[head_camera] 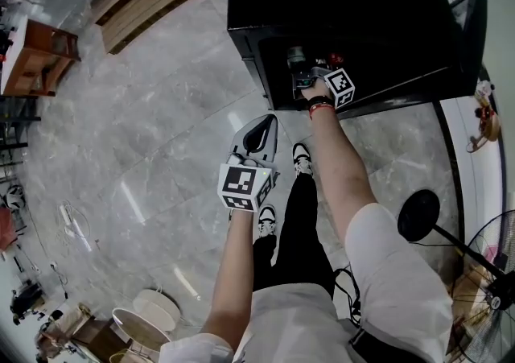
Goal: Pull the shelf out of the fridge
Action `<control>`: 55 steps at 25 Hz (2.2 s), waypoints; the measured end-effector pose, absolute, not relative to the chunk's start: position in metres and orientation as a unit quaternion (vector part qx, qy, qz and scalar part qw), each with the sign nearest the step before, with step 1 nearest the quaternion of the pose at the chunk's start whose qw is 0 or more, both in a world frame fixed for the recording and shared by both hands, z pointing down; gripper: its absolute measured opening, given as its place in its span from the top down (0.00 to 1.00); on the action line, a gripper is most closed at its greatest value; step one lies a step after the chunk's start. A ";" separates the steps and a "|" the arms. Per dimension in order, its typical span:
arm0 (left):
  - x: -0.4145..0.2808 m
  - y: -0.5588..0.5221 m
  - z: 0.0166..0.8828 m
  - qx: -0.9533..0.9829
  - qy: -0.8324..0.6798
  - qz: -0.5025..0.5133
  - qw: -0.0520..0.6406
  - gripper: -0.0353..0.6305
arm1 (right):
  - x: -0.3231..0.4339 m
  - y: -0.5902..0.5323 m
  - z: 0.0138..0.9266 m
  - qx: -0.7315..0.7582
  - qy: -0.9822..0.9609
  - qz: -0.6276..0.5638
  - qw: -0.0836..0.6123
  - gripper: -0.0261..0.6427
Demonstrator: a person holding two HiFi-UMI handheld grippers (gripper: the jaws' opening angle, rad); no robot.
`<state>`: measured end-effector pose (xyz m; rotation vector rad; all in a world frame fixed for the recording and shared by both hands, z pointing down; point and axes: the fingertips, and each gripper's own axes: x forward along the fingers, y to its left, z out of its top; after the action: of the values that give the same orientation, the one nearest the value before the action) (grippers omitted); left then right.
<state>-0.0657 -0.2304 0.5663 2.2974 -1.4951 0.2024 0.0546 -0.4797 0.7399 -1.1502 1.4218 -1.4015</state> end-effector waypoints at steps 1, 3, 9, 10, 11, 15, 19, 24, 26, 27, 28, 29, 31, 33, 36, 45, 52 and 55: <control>-0.067 -0.229 0.566 0.819 -0.535 0.073 0.196 0.92 | 0.055 -0.478 0.740 -0.458 0.563 -0.555 0.406 0.89; -0.069 -0.225 0.568 0.816 -0.538 0.075 0.200 0.92 | 0.055 -0.474 0.741 -0.462 0.560 -0.555 0.406 0.88; -0.062 -0.215 0.573 0.815 -0.534 0.078 0.211 0.92 | 0.056 -0.469 0.740 -0.463 0.560 -0.557 0.402 0.87; -0.062 -0.215 0.572 0.815 -0.534 0.077 0.212 0.92 | 0.056 -0.469 0.740 -0.463 0.560 -0.557 0.402 0.87; -0.062 -0.215 0.572 0.815 -0.534 0.076 0.213 0.92 | 0.056 -0.468 0.740 -0.463 0.561 -0.557 0.402 0.87; -0.065 -0.214 0.568 0.814 -0.536 0.075 0.212 0.92 | 0.056 -0.464 0.739 -0.463 0.558 -0.558 0.403 0.87; -0.068 -0.212 0.564 0.812 -0.538 0.075 0.211 0.92 | 0.056 -0.458 0.739 -0.462 0.552 -0.564 0.404 0.87; -0.068 -0.211 0.561 0.812 -0.539 0.073 0.212 0.92 | 0.056 -0.451 0.739 -0.455 0.560 -0.567 0.397 0.87; -0.067 -0.209 0.559 0.812 -0.538 0.074 0.212 0.92 | 0.056 -0.447 0.739 -0.454 0.562 -0.569 0.393 0.87; -0.067 -0.208 0.558 0.812 -0.538 0.074 0.212 0.92 | 0.056 -0.445 0.738 -0.455 0.562 -0.569 0.391 0.87; -0.067 -0.207 0.557 0.812 -0.539 0.074 0.213 0.92 | 0.057 -0.442 0.737 -0.456 0.563 -0.568 0.390 0.88; -0.067 -0.207 0.556 0.812 -0.539 0.073 0.213 0.92 | 0.057 -0.441 0.737 -0.456 0.564 -0.567 0.390 0.89; -0.066 -0.208 0.554 0.812 -0.539 0.072 0.211 0.92 | 0.057 -0.438 0.737 -0.456 0.565 -0.566 0.390 0.89; -0.066 -0.208 0.552 0.812 -0.539 0.072 0.209 0.92 | 0.057 -0.436 0.736 -0.457 0.567 -0.565 0.389 0.89; -0.066 -0.206 0.553 0.812 -0.539 0.072 0.209 0.92 | 0.057 -0.435 0.735 -0.456 0.565 -0.566 0.390 0.91; -0.060 -0.204 0.553 0.813 -0.538 0.070 0.212 0.92 | 0.057 -0.426 0.736 -0.442 0.558 -0.576 0.402 0.92; -0.058 -0.202 0.551 0.813 -0.537 0.069 0.214 0.92 | 0.061 -0.413 0.737 -0.438 0.554 -0.582 0.403 0.92; -0.057 -0.200 0.551 0.814 -0.535 0.067 0.214 0.92 | 0.061 -0.406 0.737 -0.434 0.552 -0.584 0.407 0.92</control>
<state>-0.0570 -0.2004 0.5507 2.2586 -1.4851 0.1866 0.0610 -0.4060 0.7374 -1.0944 1.3923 -1.4741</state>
